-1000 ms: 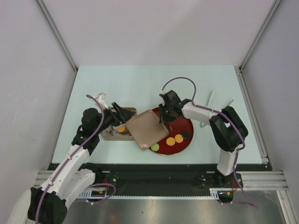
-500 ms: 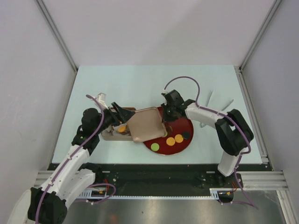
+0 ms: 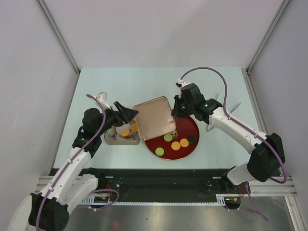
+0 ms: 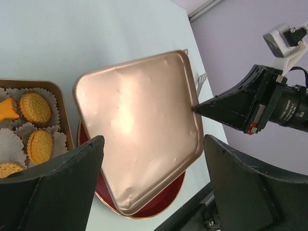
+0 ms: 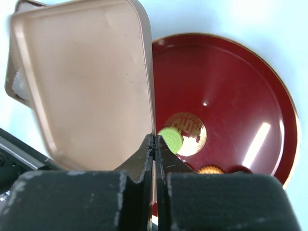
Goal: Pack the cookies
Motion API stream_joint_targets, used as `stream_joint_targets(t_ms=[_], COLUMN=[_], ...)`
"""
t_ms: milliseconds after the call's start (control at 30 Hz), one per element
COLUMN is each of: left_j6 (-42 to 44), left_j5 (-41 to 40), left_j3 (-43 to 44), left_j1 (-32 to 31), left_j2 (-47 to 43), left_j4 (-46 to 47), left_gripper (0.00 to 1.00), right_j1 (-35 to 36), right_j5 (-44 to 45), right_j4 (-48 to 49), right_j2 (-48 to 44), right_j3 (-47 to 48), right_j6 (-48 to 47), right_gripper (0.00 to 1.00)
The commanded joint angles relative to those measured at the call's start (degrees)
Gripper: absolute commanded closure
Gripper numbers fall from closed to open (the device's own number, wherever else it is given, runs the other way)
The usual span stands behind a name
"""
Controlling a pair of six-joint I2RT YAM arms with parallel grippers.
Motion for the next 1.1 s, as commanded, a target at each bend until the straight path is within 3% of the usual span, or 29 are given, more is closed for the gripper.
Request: stream_joint_targets(t_ms=[0,433,733,800,833,933,1000,1067], left_j6=[1.78,-0.67,-4.10,-4.63,-4.63,-4.37,-4.19,-3.93], left_j5=[-1.88,0.75,6.81,7.43,7.78,8.13,8.40,8.49], left_j3=[3.22,-0.99,-4.16,-4.69,-4.69,-4.51,-4.51,-4.60], left_j1=[-0.20,-0.20,-0.20,-0.20,-0.20,-0.20,-0.20,-0.12], left_j2=[-0.38,0.59,3.23,2.87,2.44,1.64,0.77,0.06], left_j4=[0.23,6.20,14.81,16.66,16.93,17.19,17.54,17.81], left_gripper=[0.11,0.11,0.14,0.19,0.31,0.52,0.60,0.79], right_j1=[0.14,-0.04,0.40,0.75,0.84,0.93,0.84,0.75], right_j5=[0.81,-2.18,-10.09,-10.79,-10.71,-10.53,-10.62,-10.79], right_j4=[-3.03,-3.39,1.44,1.53,1.36,1.09,1.36,1.27], right_j2=[-3.58,-9.04,-9.31,-8.86,-8.34,-8.33,-8.51,-8.51], right_j3=[2.60,4.36,4.45,4.45,4.45,4.45,4.45,4.45], right_j6=[1.25,3.80,6.96,7.05,6.96,6.70,6.52,6.35], right_gripper=[1.00,1.00,1.00,1.00,1.00,1.00,1.00,1.00])
